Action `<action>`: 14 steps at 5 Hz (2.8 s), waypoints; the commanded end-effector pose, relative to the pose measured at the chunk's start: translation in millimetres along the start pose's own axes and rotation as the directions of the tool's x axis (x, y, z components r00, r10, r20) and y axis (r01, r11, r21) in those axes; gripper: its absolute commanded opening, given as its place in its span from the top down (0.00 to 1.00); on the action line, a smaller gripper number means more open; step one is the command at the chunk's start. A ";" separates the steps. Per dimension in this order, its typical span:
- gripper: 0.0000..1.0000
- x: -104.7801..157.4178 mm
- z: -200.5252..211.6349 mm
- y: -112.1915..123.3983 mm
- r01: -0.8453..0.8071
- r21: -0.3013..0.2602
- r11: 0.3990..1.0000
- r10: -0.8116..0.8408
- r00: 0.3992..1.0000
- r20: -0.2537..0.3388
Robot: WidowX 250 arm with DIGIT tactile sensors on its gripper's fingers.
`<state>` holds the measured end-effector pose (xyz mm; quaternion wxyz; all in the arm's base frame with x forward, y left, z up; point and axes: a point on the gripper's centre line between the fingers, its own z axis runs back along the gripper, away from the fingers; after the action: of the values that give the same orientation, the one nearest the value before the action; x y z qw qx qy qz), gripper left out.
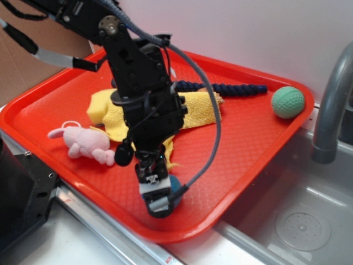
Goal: Grab the blue ball.
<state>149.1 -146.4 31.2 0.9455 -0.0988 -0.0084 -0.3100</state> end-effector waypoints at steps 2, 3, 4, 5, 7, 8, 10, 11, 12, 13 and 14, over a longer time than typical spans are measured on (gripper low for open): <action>0.00 -0.9 24.9 -9.6 0.194 0.089 0.977 -0.197 0.980 0.026; 0.00 -4.4 41.9 -17.4 0.203 0.110 0.973 -0.210 0.976 0.057; 0.00 -5.0 53.2 -23.9 0.232 0.108 0.967 -0.242 0.967 0.085; 0.00 -3.5 51.9 -29.0 0.253 0.109 0.961 -0.260 0.964 0.057; 0.00 -6.4 30.7 -16.9 0.318 0.041 0.947 -0.318 0.948 -0.017; 0.00 -6.4 30.7 -16.9 0.318 0.041 0.947 -0.318 0.948 -0.017; 0.00 -6.4 30.7 -16.9 0.318 0.041 0.947 -0.318 0.948 -0.017; 0.00 -2.2 16.7 -29.8 0.369 0.003 0.929 -0.368 0.927 -0.071; 0.00 -6.1 8.5 -44.6 0.420 -0.053 0.906 -0.423 0.904 -0.058; 0.00 -6.2 5.7 -46.5 0.435 -0.055 0.899 -0.437 0.897 -0.058; 0.00 -4.8 5.4 -46.4 0.435 -0.064 0.898 -0.439 0.897 -0.055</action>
<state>120.7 -176.3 40.7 0.8555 -0.1036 0.0207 -0.5070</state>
